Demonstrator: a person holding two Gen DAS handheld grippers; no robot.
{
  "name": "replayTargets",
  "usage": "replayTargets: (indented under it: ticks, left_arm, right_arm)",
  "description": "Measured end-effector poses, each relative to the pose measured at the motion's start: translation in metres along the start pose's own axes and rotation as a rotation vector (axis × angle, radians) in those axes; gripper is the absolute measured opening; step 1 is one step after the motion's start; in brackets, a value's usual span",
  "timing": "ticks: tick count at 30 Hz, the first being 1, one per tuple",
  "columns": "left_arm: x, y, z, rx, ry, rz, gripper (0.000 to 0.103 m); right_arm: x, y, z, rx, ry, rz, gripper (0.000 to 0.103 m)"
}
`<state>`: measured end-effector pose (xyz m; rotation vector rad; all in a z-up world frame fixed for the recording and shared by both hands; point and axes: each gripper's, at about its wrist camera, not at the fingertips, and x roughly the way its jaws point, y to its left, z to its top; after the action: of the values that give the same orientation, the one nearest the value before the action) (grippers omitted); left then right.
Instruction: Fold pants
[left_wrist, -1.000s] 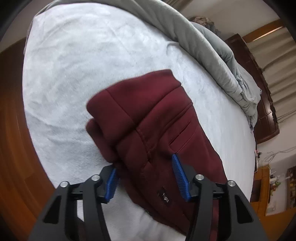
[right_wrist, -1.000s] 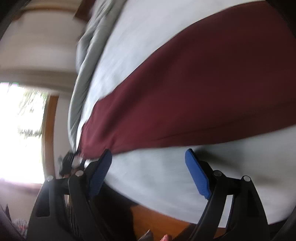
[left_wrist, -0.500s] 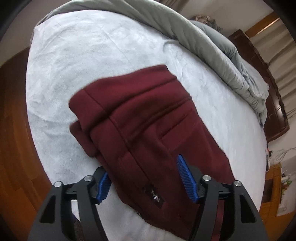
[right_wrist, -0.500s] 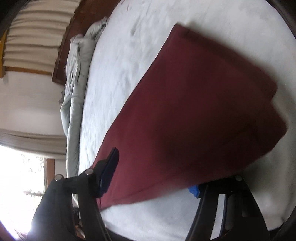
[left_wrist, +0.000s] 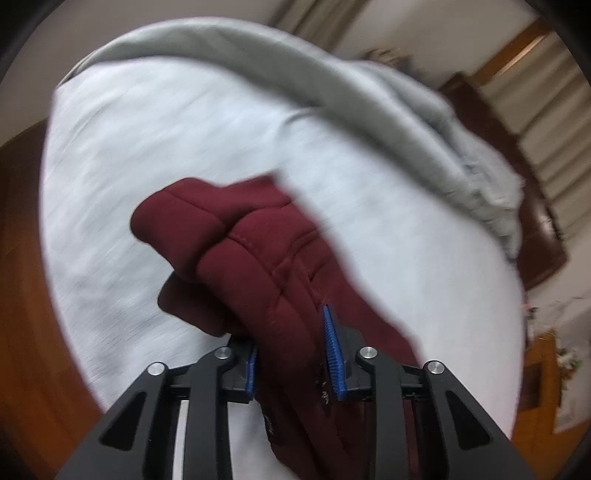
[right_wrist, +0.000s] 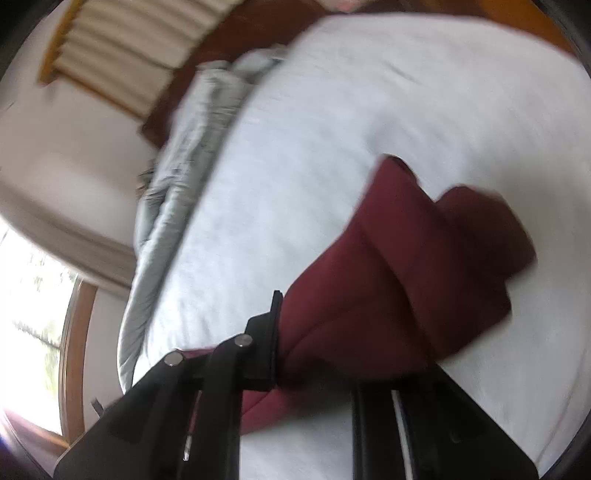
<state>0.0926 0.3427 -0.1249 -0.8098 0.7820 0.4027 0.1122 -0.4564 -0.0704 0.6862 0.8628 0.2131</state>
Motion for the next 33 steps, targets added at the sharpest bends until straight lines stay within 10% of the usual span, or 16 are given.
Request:
replayTargets:
  ticks: [12, 21, 33]
  left_arm:
    - [-0.015, -0.125, 0.045, 0.143, -0.142, -0.297, 0.024]
    - [0.088, -0.011, -0.038, 0.027, 0.182, -0.072, 0.025]
    - [0.083, -0.033, -0.016, 0.158, 0.188, -0.094, 0.029]
  right_arm:
    - [-0.062, 0.063, 0.095, -0.179, -0.256, 0.078, 0.013]
    - [0.006, -0.096, 0.036, 0.099, -0.005, -0.210, 0.013]
    - [-0.006, -0.121, 0.042, 0.164, -0.044, -0.047, 0.014]
